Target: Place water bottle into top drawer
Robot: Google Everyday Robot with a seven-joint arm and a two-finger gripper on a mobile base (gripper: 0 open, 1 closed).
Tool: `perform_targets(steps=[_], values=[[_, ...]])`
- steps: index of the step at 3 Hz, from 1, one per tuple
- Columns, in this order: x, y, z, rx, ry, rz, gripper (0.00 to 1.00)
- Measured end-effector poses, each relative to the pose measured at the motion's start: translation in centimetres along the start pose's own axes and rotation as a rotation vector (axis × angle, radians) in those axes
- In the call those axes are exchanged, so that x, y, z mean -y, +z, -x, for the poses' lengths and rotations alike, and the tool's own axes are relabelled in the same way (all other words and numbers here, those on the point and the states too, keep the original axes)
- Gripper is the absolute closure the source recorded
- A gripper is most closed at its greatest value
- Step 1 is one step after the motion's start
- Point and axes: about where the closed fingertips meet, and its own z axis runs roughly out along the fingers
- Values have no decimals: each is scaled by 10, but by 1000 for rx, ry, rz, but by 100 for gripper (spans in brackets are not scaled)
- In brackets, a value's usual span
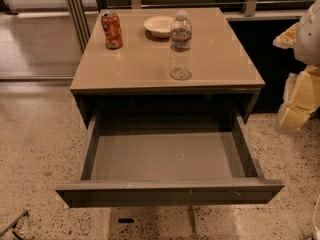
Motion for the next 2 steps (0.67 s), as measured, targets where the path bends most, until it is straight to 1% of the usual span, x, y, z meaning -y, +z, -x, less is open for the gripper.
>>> perform_targets(steps=[1, 2], values=[[0, 0, 0, 0, 0, 0, 0], [14, 3, 1, 7, 11, -17, 0]])
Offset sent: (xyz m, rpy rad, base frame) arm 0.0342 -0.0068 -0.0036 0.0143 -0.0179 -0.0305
